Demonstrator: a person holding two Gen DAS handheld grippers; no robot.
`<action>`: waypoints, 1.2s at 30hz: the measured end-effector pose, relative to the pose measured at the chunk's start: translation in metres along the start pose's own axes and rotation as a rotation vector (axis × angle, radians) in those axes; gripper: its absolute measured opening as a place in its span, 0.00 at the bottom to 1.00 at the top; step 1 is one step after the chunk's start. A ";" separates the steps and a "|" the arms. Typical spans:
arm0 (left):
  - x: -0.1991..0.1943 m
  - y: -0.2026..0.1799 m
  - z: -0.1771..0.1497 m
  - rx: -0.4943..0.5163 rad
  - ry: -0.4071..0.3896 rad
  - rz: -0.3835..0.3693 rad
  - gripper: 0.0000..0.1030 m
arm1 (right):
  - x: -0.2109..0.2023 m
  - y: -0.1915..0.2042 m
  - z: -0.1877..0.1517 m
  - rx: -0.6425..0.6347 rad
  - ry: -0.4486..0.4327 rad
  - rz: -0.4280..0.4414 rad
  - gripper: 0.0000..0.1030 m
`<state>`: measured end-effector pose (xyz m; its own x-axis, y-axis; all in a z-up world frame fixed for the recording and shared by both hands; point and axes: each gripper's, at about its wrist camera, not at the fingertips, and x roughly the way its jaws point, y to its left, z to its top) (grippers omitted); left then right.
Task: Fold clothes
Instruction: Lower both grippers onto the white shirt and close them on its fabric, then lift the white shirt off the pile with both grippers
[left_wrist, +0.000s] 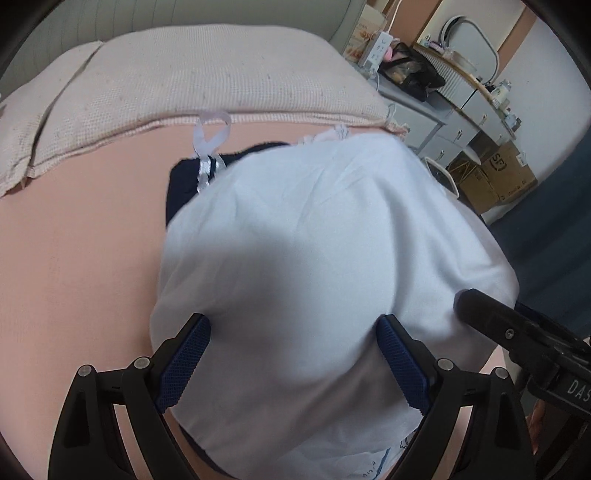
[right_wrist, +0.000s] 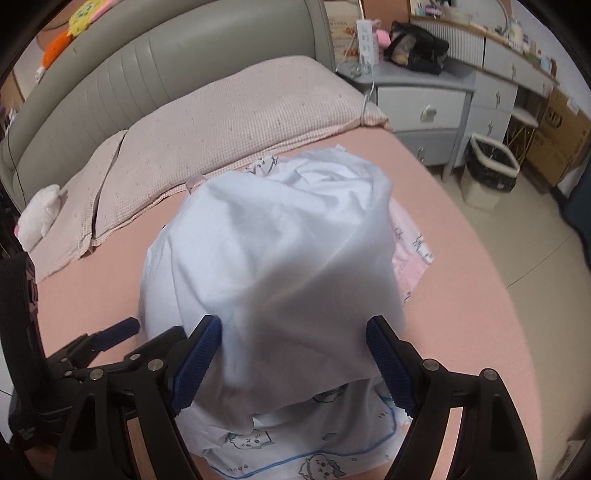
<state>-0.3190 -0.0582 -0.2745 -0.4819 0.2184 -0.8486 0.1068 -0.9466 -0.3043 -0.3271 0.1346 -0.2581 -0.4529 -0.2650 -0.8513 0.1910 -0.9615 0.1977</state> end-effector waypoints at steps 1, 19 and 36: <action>0.004 0.001 0.000 -0.008 0.018 -0.013 0.94 | 0.005 -0.002 0.000 0.010 0.013 0.015 0.79; 0.011 0.003 -0.031 -0.168 0.041 -0.036 0.96 | 0.016 -0.015 -0.011 0.097 0.039 0.116 0.34; -0.056 -0.012 -0.040 -0.082 -0.129 -0.140 0.10 | -0.034 0.036 -0.005 -0.056 -0.082 0.081 0.18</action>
<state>-0.2583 -0.0497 -0.2403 -0.6037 0.3097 -0.7346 0.0985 -0.8854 -0.4542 -0.3009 0.1094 -0.2246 -0.5029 -0.3491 -0.7907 0.2773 -0.9316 0.2349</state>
